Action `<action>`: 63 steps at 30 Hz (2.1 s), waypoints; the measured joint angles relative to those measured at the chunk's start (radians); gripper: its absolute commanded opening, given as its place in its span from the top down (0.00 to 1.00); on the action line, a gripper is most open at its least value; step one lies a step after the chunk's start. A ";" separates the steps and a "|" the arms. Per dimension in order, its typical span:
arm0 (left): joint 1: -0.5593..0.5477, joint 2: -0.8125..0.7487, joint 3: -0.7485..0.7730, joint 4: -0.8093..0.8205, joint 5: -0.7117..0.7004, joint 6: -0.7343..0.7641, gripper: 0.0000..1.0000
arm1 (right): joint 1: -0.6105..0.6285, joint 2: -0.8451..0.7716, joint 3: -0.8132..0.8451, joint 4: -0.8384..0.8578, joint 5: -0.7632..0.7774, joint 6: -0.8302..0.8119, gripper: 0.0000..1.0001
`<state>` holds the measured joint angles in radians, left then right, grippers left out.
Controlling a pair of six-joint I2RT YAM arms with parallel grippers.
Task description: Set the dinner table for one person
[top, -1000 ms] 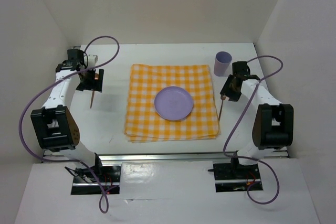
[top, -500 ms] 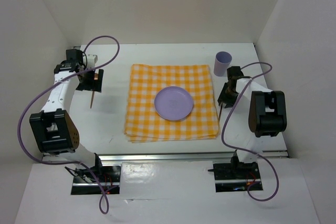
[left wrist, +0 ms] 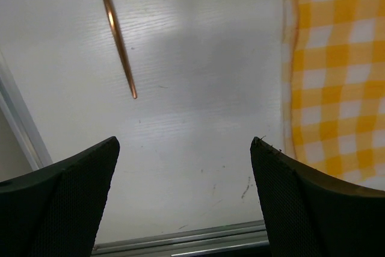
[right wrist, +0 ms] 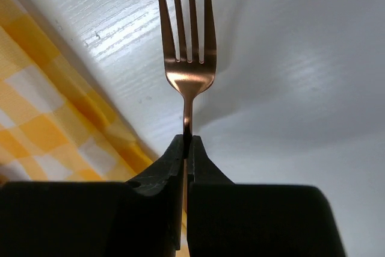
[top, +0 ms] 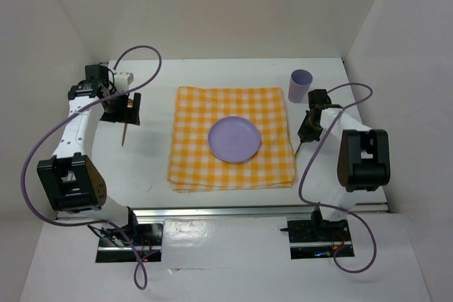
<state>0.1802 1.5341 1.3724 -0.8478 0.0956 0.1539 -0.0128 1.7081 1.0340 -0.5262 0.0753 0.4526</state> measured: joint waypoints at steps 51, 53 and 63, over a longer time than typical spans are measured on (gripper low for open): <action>-0.771 0.065 0.165 0.210 0.278 -0.166 0.48 | 0.733 -0.204 0.406 0.037 0.193 0.361 1.00; -0.771 0.063 0.165 0.216 0.278 -0.166 0.51 | 0.733 -0.208 0.406 0.042 0.191 0.368 1.00; -0.753 0.055 0.163 0.224 0.242 -0.190 1.00 | 0.733 -0.248 0.399 0.064 0.159 0.393 1.00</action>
<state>-0.5728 1.5887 1.5356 -0.6239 0.3374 -0.0357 0.7204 1.4605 1.4326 -0.4622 0.2340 0.8452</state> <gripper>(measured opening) 0.067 0.029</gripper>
